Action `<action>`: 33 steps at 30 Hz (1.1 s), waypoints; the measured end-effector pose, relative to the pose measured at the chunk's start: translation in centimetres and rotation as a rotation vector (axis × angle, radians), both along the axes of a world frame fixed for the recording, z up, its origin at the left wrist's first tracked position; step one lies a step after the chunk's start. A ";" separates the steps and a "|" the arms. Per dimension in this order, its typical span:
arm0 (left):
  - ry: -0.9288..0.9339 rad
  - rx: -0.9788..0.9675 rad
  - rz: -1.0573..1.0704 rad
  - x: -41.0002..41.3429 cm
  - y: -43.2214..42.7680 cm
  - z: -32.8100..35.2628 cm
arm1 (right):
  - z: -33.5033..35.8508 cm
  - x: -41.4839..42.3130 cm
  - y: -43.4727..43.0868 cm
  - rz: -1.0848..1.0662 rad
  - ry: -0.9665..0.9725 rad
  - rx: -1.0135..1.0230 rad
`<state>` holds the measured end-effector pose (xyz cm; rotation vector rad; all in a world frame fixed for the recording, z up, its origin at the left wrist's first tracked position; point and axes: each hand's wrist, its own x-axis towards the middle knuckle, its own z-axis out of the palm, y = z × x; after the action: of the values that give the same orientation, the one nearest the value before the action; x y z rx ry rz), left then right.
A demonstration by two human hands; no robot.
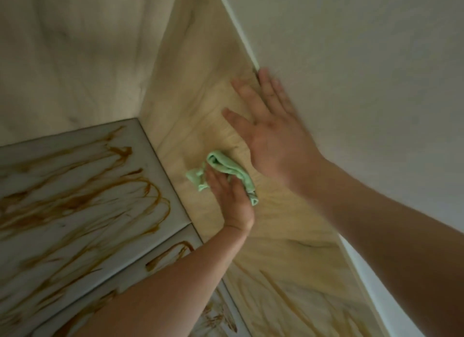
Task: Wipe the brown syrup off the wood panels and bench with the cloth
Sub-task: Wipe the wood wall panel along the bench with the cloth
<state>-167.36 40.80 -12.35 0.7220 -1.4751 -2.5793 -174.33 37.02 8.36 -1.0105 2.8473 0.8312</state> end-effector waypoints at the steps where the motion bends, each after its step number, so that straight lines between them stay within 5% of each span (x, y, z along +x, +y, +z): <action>1: 0.041 -0.035 -0.017 0.0 -0.4 1.9 | 1.0 0.5 0.1 -0.012 -0.056 -0.060; 4: 0.076 -0.150 -0.074 -0.6 -1.1 5.7 | 4.8 3.3 1.7 -0.040 -0.136 -0.272; 7: 0.115 -0.270 -0.096 0.8 -0.4 10.0 | 8.8 8.4 5.2 -0.020 -0.008 -0.450; 13: 0.400 -0.593 -0.124 7.7 3.3 10.2 | 9.1 15.7 9.4 -0.078 0.030 -0.558; 15: 0.258 -0.509 -0.164 8.7 3.6 6.7 | 8.0 16.9 10.1 -0.120 0.004 -0.519; 19: -0.279 -0.041 -0.209 7.2 2.1 3.2 | 5.7 17.0 10.4 -0.188 -0.067 -0.422; 21: -0.176 -0.015 -0.213 6.5 2.0 6.0 | 5.2 16.6 10.0 -0.153 -0.054 -0.401; 23: 0.062 -0.240 -0.193 6.6 2.7 8.9 | 4.9 16.2 9.7 -0.110 0.011 -0.419; 26: 0.183 -0.542 -0.168 5.8 3.6 7.7 | 3.9 15.6 9.0 -0.054 0.099 -0.442; 33: -0.089 -0.183 -0.072 4.8 2.0 -2.4 | -1.2 12.5 7.9 -0.055 0.054 -0.199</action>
<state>-162.56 42.83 -14.74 0.7828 -1.7666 -2.4474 -161.78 44.96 7.13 -0.9354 3.0378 0.5887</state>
